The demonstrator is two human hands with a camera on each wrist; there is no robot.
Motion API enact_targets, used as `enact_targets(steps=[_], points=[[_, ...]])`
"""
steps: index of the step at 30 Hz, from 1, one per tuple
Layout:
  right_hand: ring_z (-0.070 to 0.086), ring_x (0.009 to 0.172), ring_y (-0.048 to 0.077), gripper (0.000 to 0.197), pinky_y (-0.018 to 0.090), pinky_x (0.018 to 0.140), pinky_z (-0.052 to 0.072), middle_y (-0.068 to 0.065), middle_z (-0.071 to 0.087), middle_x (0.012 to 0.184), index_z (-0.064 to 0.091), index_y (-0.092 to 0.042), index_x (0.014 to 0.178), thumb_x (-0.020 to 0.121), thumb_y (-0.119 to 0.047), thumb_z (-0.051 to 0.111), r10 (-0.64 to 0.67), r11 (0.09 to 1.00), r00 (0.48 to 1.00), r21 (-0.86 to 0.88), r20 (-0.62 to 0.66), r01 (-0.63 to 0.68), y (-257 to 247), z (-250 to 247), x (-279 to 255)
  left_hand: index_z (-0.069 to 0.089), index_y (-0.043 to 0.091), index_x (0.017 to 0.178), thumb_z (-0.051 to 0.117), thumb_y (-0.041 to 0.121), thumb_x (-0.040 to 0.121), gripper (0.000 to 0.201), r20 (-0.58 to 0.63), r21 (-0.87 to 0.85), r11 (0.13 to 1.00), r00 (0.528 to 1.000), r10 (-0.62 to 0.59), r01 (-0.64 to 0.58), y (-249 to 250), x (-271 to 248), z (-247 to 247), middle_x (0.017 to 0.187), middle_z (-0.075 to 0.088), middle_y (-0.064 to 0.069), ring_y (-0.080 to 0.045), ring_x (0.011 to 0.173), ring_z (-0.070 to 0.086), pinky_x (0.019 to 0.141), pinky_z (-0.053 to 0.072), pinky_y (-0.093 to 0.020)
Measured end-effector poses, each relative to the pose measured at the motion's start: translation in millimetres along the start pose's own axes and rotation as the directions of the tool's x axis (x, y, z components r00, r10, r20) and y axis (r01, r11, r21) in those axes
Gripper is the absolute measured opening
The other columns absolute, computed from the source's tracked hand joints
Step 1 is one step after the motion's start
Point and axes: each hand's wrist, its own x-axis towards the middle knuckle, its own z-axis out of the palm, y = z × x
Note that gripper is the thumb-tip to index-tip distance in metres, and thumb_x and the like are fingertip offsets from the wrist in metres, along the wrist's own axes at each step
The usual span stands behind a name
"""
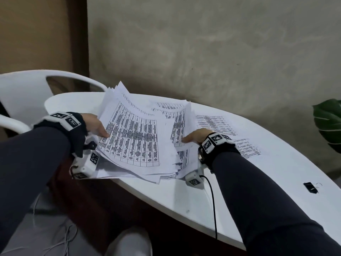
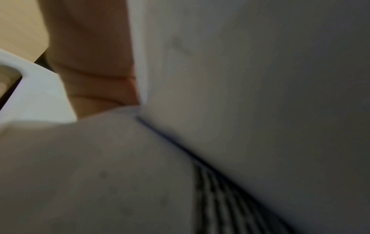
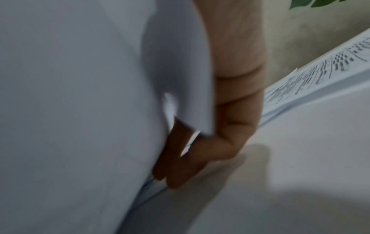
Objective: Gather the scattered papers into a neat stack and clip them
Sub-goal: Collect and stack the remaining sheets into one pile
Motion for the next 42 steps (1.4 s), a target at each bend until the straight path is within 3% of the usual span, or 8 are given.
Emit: enact_targets(steps=[14,25,28,30,31,32,35,42], points=[[0.059,0.095,0.024,0.036,0.032,0.091,0.050,0.008,0.063,0.103,0.057,-0.007,0.117,0.081,-0.002,0.058,-0.113,0.765,0.610,0.323,-0.785,0.557,-28.0,-88.8,-6.5,0.063,-0.008,0.091,0.069,0.007,0.080,0.019,0.106,-0.141,0.990,0.994,0.030,-0.015,1.3,-24.1,1.0,0.055,0.057,-0.013,-0.023,0.046,0.048,0.040,0.034,-0.016],[0.058,0.082,0.030,0.032,0.038,0.069,0.050,0.024,0.064,0.093,0.063,0.007,0.100,0.068,0.011,0.061,-0.299,0.939,0.954,0.165,-0.037,0.300,-23.1,-14.4,-1.9,0.054,0.025,0.093,0.035,0.096,0.050,0.086,0.022,-0.538,0.843,1.000,0.004,0.008,0.4,-4.2,8.0,0.078,0.067,-0.007,-0.014,0.070,0.064,0.068,0.038,-0.023],[0.062,0.084,0.036,0.034,0.048,0.073,0.053,0.027,0.065,0.092,0.062,0.002,0.087,0.053,0.001,0.063,-0.285,0.958,0.953,-0.010,0.103,0.288,-27.4,19.9,6.1,0.043,0.021,0.133,0.026,0.066,0.089,0.066,-0.032,-0.645,0.757,0.994,0.107,-0.102,10.2,-17.7,13.2,0.147,0.032,0.008,-0.001,0.124,0.050,0.102,0.034,-0.010],[0.057,0.073,0.032,0.027,0.041,0.064,0.049,0.020,0.057,0.076,0.053,-0.006,0.078,0.053,-0.002,0.063,-0.275,0.959,0.943,-0.021,0.187,0.284,-33.0,37.3,7.1,0.060,0.018,0.115,0.047,0.064,0.081,0.058,0.012,-0.510,0.851,0.987,0.157,-0.130,11.9,-25.7,11.0,0.133,0.048,0.004,-0.003,0.109,0.033,0.107,0.014,-0.031],[0.055,0.067,0.029,0.026,0.036,0.060,0.047,0.018,0.054,0.074,0.051,-0.007,0.079,0.058,-0.004,0.066,-0.273,0.960,0.934,0.007,0.232,0.279,-35.5,43.1,7.0,0.061,0.012,0.119,0.061,0.064,0.069,0.072,0.075,-0.324,0.939,0.986,0.146,-0.115,8.2,-23.5,8.8,0.115,0.064,-0.007,-0.040,0.080,0.056,0.047,0.031,-0.016],[0.053,0.063,0.026,0.021,0.032,0.055,0.046,0.016,0.054,0.075,0.051,-0.009,0.082,0.069,-0.010,0.068,-0.260,0.964,0.920,0.031,0.293,0.263,-38.3,45.7,4.0,0.064,0.010,0.116,0.069,0.059,0.065,0.071,0.142,-0.147,0.987,0.985,0.094,-0.073,4.8,-21.8,7.0,0.114,0.065,-0.012,-0.025,0.101,0.062,0.087,0.048,-0.028],[0.049,0.062,0.020,0.036,0.026,0.047,0.037,0.011,0.061,0.081,0.056,-0.012,0.086,0.084,-0.048,0.060,-0.240,0.968,0.932,-0.006,0.274,0.251,-33.5,26.9,15.7,0.066,0.001,0.103,0.069,0.045,0.077,0.051,0.111,0.170,0.982,0.992,0.057,-0.075,8.1,-18.1,-3.1,0.091,0.058,-0.013,-0.025,0.077,0.048,0.064,0.036,-0.026],[0.033,0.138,0.035,0.109,0.046,0.114,0.026,0.015,0.032,0.152,0.027,-0.019,0.147,0.059,-0.083,0.037,-0.128,0.680,0.984,-0.734,-0.121,-0.002,41.2,-53.5,69.0,0.058,0.000,0.122,0.062,0.005,0.085,0.038,0.135,-0.088,0.991,0.984,0.115,-0.104,9.7,11.4,-26.2,0.121,0.061,-0.011,-0.024,0.104,0.055,0.072,0.041,-0.021]])
